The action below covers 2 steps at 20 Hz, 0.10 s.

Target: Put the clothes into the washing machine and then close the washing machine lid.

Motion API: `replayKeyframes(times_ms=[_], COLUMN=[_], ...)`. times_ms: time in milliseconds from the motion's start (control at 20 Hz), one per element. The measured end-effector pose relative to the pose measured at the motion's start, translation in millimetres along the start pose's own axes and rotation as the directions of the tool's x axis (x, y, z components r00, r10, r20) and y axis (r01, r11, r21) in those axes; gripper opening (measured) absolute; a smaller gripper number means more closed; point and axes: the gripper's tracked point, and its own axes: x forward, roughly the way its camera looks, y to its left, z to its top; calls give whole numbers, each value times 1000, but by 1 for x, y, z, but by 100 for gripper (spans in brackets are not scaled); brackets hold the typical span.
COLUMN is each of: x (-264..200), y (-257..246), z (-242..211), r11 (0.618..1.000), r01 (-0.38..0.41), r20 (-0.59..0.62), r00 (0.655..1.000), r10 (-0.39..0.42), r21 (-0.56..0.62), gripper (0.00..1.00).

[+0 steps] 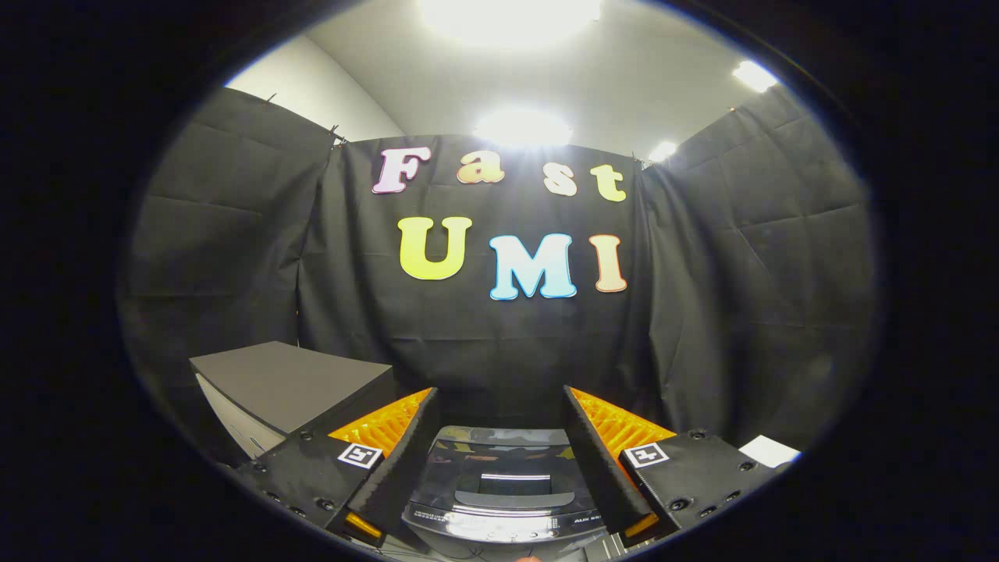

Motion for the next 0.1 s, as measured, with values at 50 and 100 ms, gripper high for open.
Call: replayKeyframes(times_ms=[50,100], x=[0,1], y=[-1,-1], z=[2,3], r11=[1000,1000], r01=[1,4], r20=[4,10], r00=[1000,1000], r10=[-1,-4], r21=[4,8], gripper=[97,97])
